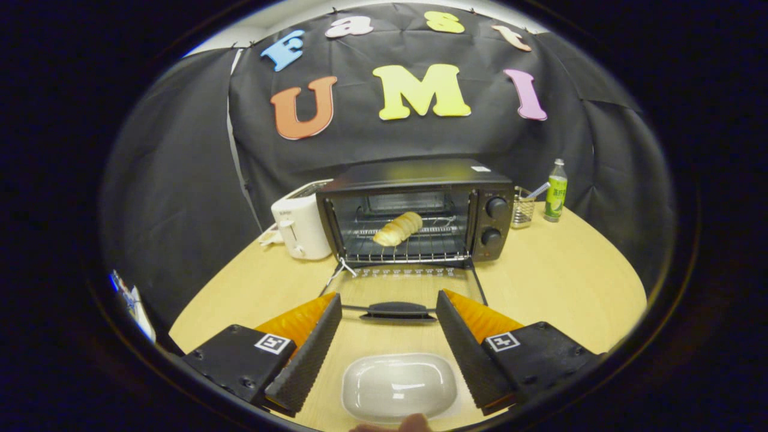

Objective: Open the toaster oven, put the food inside, and close the toaster oven door.

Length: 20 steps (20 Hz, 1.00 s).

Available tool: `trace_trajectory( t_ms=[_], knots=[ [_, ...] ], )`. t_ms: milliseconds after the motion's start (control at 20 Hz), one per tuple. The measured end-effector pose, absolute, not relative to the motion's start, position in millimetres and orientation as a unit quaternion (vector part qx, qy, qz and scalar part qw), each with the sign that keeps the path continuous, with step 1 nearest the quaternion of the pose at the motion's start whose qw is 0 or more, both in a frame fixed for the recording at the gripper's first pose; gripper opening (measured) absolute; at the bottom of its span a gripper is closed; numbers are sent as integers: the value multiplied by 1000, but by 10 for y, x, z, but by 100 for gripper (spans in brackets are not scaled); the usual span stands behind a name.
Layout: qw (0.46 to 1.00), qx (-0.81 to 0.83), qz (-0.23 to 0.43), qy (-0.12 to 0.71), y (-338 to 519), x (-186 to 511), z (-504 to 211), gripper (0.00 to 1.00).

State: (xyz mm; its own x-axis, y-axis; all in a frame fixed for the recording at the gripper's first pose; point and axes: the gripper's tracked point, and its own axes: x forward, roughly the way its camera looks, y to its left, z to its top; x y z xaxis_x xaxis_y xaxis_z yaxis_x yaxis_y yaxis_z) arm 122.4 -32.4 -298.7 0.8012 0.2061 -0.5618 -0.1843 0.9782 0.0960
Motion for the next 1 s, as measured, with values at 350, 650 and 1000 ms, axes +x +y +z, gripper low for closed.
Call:
trace_trajectory(
  t_ms=[350,650,1000],
  knots=[
    [915,27,86,393,-336,1281,-3817,100],
    [897,-6,70,435,-304,1422,-4123,100],
    [906,-3,31,422,-297,1512,-4151,100]
  ],
)
